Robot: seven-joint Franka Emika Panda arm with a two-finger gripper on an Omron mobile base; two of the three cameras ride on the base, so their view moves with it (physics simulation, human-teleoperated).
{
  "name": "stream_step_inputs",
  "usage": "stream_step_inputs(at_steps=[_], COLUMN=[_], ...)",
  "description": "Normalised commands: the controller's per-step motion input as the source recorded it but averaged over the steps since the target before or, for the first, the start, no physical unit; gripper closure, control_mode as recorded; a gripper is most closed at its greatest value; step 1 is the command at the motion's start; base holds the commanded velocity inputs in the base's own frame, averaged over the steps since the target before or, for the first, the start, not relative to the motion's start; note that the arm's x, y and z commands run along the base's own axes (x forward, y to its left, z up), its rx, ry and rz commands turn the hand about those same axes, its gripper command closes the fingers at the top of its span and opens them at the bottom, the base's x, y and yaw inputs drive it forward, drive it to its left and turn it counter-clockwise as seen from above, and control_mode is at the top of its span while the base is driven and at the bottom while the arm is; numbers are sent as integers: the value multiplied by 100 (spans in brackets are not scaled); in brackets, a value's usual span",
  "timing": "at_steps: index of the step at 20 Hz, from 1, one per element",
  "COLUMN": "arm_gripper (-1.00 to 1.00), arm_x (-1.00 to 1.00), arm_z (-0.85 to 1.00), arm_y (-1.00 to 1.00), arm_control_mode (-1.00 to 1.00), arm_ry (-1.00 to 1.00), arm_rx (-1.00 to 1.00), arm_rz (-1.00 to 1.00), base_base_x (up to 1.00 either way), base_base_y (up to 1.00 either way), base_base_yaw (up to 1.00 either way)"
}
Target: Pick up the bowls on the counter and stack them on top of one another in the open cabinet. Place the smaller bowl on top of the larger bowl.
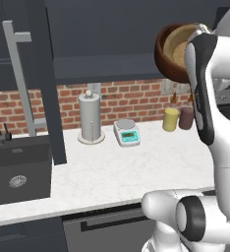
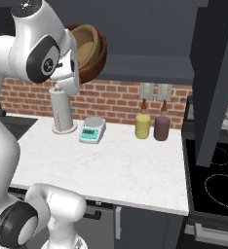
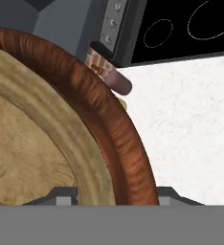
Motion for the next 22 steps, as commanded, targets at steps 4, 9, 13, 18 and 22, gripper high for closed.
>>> stream_step_inputs(at_steps=[4,9,13,18,22], arm_gripper=[100,100,100,100,100], arm_x=[2,21,37,50,61], arm_z=[-16,0,-2,-18,-8], arm_y=[-1,0,0,0,0], arm_control_mode=[-100,-100,-100,-100,-100], arm_ry=[7,0,0,0,0], arm_rx=[6,0,0,-1,0], arm_rz=[1,0,0,0,0], base_base_x=[0,0,0,0,0], base_base_y=[0,0,0,0,0], base_base_yaw=[0,0,0,0,0])
